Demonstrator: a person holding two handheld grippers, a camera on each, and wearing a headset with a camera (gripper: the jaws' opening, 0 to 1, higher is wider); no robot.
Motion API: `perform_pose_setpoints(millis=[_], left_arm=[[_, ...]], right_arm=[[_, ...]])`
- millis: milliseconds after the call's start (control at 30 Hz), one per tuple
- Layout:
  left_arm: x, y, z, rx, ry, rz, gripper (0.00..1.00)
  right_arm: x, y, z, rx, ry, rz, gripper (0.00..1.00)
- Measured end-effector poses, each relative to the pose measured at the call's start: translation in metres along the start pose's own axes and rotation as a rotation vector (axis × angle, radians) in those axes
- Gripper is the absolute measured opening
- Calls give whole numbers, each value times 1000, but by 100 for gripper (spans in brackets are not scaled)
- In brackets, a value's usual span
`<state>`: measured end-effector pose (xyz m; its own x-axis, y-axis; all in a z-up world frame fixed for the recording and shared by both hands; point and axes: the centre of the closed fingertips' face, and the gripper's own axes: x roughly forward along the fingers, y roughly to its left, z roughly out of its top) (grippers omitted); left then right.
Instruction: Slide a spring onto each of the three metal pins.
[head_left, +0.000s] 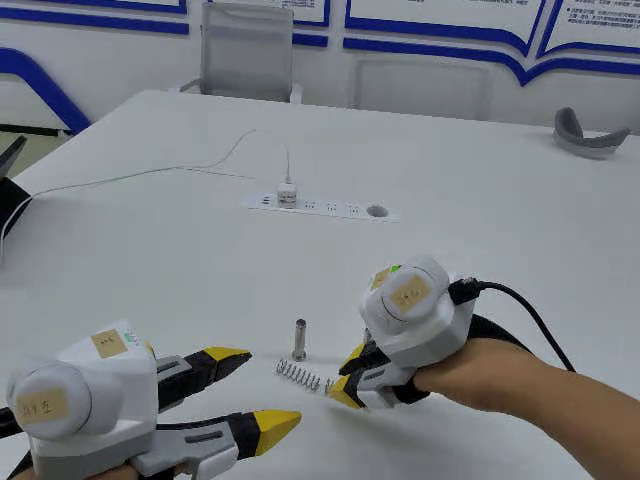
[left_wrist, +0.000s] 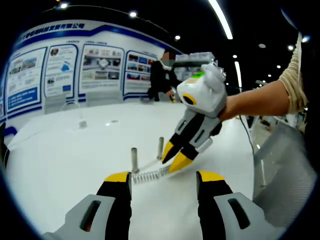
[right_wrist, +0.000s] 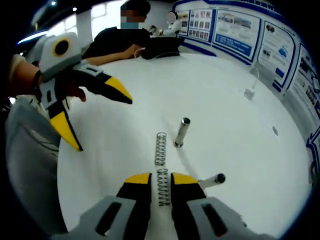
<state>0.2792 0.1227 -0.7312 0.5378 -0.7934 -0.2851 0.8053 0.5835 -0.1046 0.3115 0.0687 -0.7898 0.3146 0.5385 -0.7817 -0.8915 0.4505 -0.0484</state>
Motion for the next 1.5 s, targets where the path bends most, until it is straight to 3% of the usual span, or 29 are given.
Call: perform_pose_setpoints(millis=[600, 833, 1500], left_arm=[[-2, 2, -2, -6, 2, 7, 53], [-2, 1, -2, -8, 2, 6, 52], [2, -7, -1, 5, 4, -19, 52]], right_arm=[[18, -1, -6, -33, 74, 37, 12], [17, 0, -7, -22, 75, 39, 12], [-17, -3, -3, 31, -20, -19, 12]])
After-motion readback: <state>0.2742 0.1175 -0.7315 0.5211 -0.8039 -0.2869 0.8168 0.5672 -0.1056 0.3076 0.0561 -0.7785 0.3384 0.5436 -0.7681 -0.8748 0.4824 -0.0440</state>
